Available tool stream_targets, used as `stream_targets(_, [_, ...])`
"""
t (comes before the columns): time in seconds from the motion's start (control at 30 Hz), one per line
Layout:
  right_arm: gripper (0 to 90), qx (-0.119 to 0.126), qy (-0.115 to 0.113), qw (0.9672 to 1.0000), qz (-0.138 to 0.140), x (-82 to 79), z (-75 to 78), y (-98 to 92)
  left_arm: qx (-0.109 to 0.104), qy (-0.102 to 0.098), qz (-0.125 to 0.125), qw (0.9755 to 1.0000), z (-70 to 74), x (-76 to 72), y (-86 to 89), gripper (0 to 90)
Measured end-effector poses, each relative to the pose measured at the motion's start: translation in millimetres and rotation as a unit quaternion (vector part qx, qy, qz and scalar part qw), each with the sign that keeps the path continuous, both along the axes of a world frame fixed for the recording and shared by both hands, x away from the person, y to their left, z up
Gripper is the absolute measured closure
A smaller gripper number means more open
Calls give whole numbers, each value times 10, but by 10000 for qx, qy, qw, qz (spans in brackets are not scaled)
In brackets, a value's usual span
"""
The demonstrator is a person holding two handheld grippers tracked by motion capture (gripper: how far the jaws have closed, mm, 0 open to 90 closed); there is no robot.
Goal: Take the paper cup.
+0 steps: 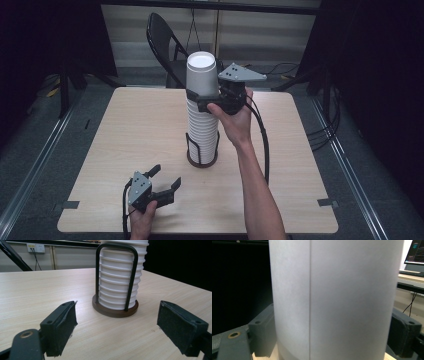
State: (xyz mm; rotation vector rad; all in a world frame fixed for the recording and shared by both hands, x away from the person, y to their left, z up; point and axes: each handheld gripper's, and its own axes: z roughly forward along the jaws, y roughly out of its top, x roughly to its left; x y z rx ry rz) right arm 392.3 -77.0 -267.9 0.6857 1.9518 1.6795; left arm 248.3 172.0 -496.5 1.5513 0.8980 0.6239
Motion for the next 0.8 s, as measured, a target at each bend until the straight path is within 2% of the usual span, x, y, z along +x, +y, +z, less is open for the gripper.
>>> stream_targets(0.1, [129,9,-14,10000,-3,1,1,1,-9,6,7,10000,0,0,-3,157])
stream_targets(0.17, [134,157,-42,9999,15,-4,25,-10,-3,1,7,10000,0,0,0,157])
stream_targets(0.6, [137,212,-134,9997,16,-10,146,12,-38,22,7,10000,-1,0,2,157])
stream_targets(0.8, [139,443,-80,9989,141,19,162,-20,-38,25,7,10000,-1,0,2,157])
